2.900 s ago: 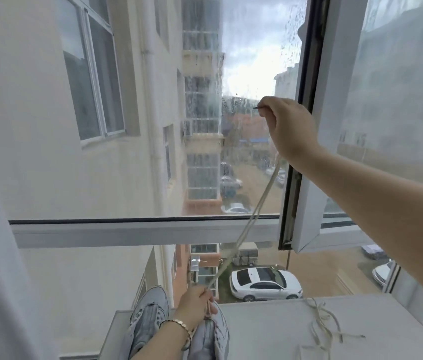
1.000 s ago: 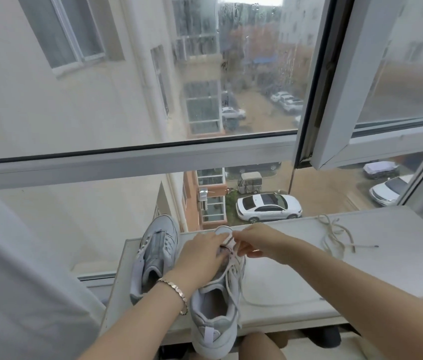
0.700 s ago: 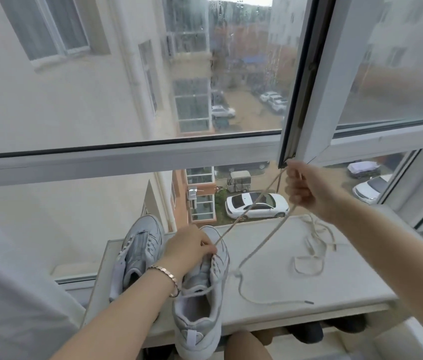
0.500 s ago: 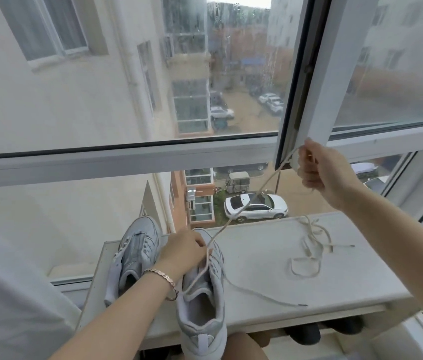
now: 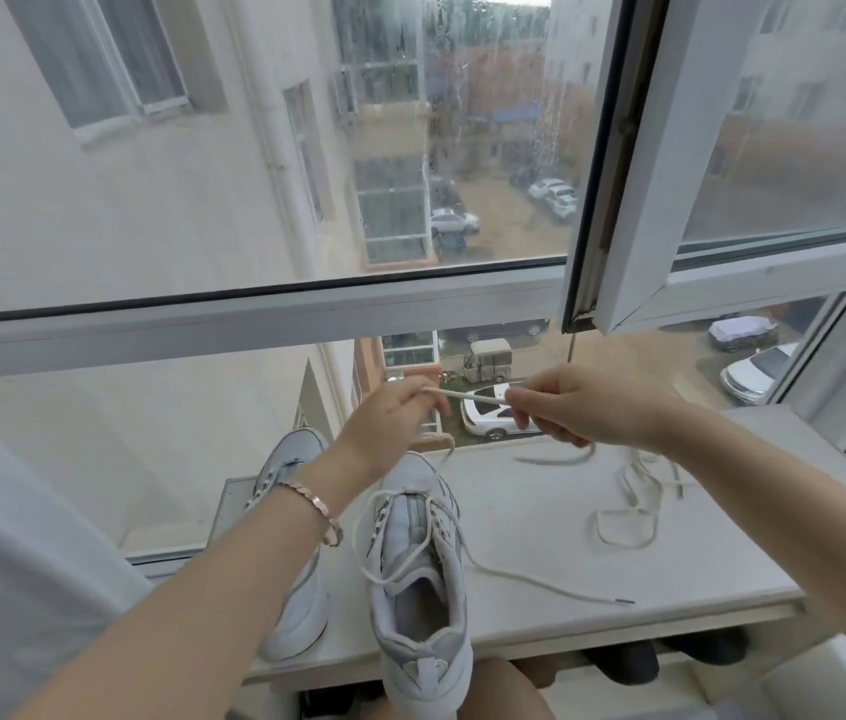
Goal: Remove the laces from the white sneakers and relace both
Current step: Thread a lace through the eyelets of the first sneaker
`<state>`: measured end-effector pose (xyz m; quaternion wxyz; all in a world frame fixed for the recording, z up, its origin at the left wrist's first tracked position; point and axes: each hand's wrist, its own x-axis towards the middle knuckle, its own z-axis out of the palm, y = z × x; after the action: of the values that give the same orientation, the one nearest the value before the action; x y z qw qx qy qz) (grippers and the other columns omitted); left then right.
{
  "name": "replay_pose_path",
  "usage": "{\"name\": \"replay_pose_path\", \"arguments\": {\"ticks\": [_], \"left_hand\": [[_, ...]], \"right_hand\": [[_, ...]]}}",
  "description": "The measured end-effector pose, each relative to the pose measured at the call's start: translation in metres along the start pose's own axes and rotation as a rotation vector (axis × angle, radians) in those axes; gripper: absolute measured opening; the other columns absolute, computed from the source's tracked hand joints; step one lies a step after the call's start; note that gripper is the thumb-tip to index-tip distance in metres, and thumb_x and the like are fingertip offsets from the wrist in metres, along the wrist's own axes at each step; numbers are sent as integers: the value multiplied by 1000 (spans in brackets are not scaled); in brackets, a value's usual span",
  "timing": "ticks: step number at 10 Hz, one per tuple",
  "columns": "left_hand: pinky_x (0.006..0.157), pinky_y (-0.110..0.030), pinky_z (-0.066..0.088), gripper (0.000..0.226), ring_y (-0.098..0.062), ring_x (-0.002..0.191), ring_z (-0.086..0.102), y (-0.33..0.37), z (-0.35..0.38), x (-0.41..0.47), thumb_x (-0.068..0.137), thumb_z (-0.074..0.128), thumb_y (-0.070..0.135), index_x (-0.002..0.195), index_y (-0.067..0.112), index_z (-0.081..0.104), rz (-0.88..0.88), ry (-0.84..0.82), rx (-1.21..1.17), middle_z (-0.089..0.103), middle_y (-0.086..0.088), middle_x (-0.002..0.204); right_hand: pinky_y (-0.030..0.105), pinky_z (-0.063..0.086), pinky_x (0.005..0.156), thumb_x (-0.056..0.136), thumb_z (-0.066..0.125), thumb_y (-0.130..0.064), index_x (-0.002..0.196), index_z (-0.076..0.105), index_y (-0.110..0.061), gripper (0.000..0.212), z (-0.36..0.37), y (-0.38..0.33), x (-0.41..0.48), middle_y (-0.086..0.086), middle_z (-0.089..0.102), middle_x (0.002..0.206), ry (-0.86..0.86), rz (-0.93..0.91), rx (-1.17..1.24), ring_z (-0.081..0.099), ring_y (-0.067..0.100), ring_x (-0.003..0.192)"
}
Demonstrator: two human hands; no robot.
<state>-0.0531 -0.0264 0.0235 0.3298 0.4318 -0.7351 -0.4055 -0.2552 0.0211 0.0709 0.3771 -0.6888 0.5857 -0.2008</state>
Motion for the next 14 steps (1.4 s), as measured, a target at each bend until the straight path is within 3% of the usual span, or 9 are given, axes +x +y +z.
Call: {"name": "replay_pose_path", "arguments": {"ticks": [2,4,5,6,7,9,11,12,14], "left_hand": [[63,-27,43,32,-35,87,59,-35,-21,19,94,35,-4,89,-3,67,-596,286,76,63,-21,100],[101,-43,40,44,-39,122,43,-39,-6,19,92,45,14,133,-1,39,-679,183,315,41,-25,135],[92,-36,38,40,-29,110,39,-34,9,8,86,50,14,124,7,40,-515,195,581,38,-17,124],[51,-23,30,14,-13,59,42,-31,27,-12,88,51,21,76,15,47,-362,73,560,46,1,74],[48,-25,26,41,-16,50,36,-30,41,-22,85,57,34,56,16,35,-388,-161,632,35,2,54],[68,-20,41,14,-14,80,57,-39,38,-37,87,55,11,85,9,69,-257,-68,512,67,-2,88],[46,-6,30,23,5,43,44,-18,20,-45,84,51,4,79,12,72,-270,-257,304,48,16,45],[52,-20,34,22,-8,45,41,-11,7,-51,78,51,12,64,3,66,-344,-353,337,49,2,49],[73,-29,47,25,-19,85,59,-26,30,-43,89,50,37,86,18,65,-339,-11,674,65,1,87]], "right_hand": [[16,32,45,98,40,-21,71,55,-16,31,6,43,-2,-11,40,48,-24,155,86,36,5,42],[14,31,41,99,38,-18,75,50,-16,27,7,53,-4,-7,36,53,-62,155,775,33,8,46],[13,19,31,95,42,-16,73,48,-20,23,9,48,1,-9,25,47,189,219,1104,23,4,36],[14,14,30,92,41,-10,78,50,-18,19,16,48,7,-9,22,45,430,267,1161,17,5,34],[14,13,33,91,30,-2,85,48,-14,22,30,47,10,-7,24,47,389,298,1241,18,5,37],[21,43,66,99,44,-18,96,59,-11,17,70,49,12,-3,70,76,236,299,1068,51,11,68],[22,37,66,98,47,-20,88,58,-18,15,100,57,26,-5,70,89,228,350,833,49,8,72],[19,42,63,95,52,-15,84,59,-12,13,109,61,32,1,70,86,267,324,865,50,8,66],[20,57,63,80,64,9,67,58,-3,19,121,62,48,8,62,75,342,215,925,62,16,62]]}}
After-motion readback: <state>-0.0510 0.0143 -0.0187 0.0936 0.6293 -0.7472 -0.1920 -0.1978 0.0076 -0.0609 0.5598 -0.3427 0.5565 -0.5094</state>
